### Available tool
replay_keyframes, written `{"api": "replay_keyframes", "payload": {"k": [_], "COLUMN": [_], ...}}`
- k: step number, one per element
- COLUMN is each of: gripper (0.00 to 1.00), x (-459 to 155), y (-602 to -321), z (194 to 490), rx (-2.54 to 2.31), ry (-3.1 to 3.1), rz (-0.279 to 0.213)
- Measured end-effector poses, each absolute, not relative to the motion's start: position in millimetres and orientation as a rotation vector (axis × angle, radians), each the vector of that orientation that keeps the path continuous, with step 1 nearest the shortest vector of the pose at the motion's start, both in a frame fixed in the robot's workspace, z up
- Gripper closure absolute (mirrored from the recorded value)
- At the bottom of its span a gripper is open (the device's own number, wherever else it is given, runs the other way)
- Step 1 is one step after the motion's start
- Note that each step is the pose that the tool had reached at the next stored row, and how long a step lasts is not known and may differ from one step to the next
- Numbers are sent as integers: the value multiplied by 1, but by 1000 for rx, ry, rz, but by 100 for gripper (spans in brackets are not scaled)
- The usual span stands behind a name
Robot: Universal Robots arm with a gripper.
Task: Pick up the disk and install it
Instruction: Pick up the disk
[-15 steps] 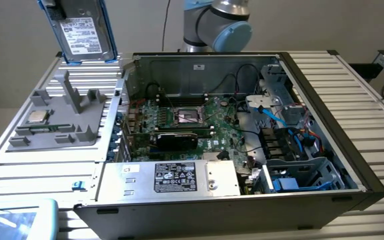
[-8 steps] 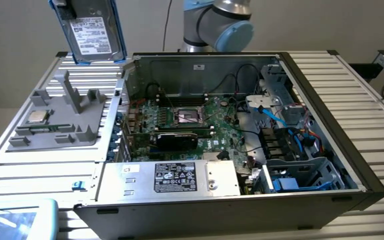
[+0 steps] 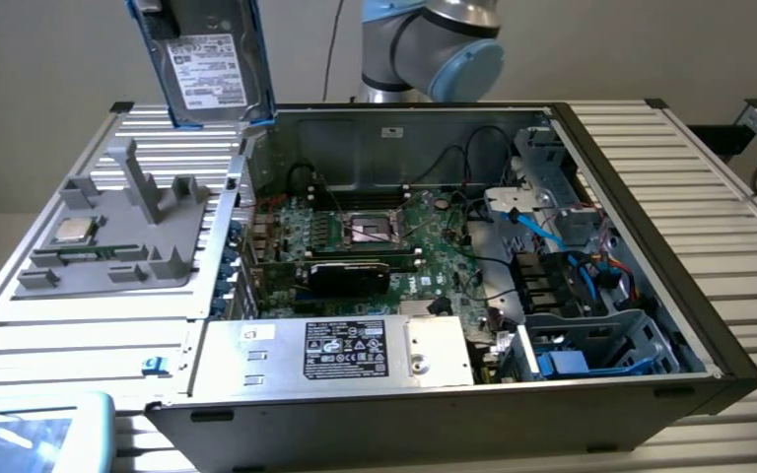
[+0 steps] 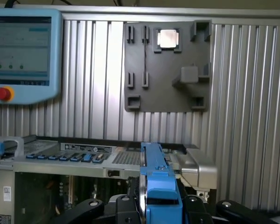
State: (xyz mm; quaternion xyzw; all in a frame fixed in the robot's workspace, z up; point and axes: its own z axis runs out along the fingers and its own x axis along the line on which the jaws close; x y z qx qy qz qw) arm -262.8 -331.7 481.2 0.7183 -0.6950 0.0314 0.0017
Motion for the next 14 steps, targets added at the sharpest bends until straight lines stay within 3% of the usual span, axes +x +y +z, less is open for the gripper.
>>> {"api": "replay_keyframes", "payload": {"k": [14], "gripper": [63], "x": [-208], "y": [-349], "z": [484], "rx": [2254], "ry": [-2181], "rz": [99]}}
